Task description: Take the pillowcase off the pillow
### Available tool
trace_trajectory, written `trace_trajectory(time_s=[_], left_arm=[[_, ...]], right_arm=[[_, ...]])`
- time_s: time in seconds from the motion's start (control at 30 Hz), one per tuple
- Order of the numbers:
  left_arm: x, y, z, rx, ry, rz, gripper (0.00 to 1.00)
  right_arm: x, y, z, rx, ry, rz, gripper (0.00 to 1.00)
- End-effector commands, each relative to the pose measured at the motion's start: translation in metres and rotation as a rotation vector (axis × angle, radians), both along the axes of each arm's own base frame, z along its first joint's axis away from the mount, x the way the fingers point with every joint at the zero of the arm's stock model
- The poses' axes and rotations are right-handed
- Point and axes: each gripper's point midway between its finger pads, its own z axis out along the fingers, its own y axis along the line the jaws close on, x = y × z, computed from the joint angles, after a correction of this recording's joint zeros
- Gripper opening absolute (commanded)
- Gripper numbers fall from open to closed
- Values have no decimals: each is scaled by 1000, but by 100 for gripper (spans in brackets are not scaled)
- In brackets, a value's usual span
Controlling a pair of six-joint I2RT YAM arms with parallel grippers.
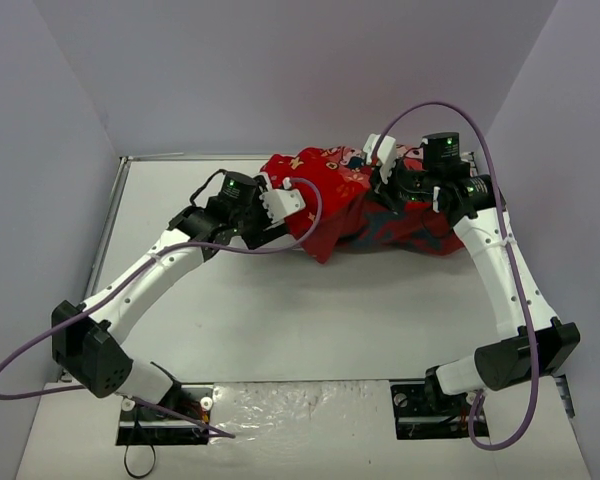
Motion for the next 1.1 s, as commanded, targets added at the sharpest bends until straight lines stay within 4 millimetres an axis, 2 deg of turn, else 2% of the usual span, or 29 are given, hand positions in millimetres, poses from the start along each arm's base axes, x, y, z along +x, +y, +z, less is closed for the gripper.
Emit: trace_trajectory(time_s=[0.0,0.03,0.1,0.13,0.17,0.23,0.3,0.33,0.43,0.47,0.5,0.53,0.57,0.6,0.67,0.7,0.83,1.0,1.07], left_arm=[[21,17,2,-56,14,124,67],[27,22,4,-75,12,159,41],[35,33,12,-111,-1,225,22],[35,37,14,-119,-8,236,9],[36,42,18,-128,-14,251,4],[32,46,26,-152,-16,262,2],[25,50,51,-204,-53,265,2],[17,51,72,-253,-86,252,2],[4,61,117,-373,-153,266,2],[-6,66,138,-419,-193,257,2],[-9,74,151,-456,-220,276,2],[-20,80,166,-489,-254,275,2],[-24,84,173,-513,-267,282,2],[-25,93,175,-518,-278,303,2],[-36,105,183,-545,-293,319,2],[-38,117,185,-554,-303,350,2],[-46,130,192,-607,-303,374,2],[-46,128,189,-662,-269,384,2],[-42,120,168,-688,-197,384,2]], right_arm=[[-5,8,48,84,-120,41,0],[-6,7,49,83,-121,38,0],[-5,5,53,81,-135,29,0],[-4,2,54,77,-139,20,0],[-3,0,55,73,-146,13,0],[0,-4,58,62,-163,-4,0],[8,-13,59,38,-177,-46,0],[12,-18,61,28,-191,-64,0],[32,-39,66,0,-212,-150,0],[37,-45,68,8,-206,-177,0],[50,-61,62,10,-184,-222,0],[56,-69,67,31,-178,-253,0],[63,-79,67,38,-172,-278,0],[74,-95,60,44,-150,-311,0],[84,-121,58,54,-146,-361,0],[90,-140,53,58,-134,-392,0],[96,-170,48,78,-120,-430,0],[96,-172,63,109,-138,-427,0],[97,-162,61,146,-107,-407,0]])
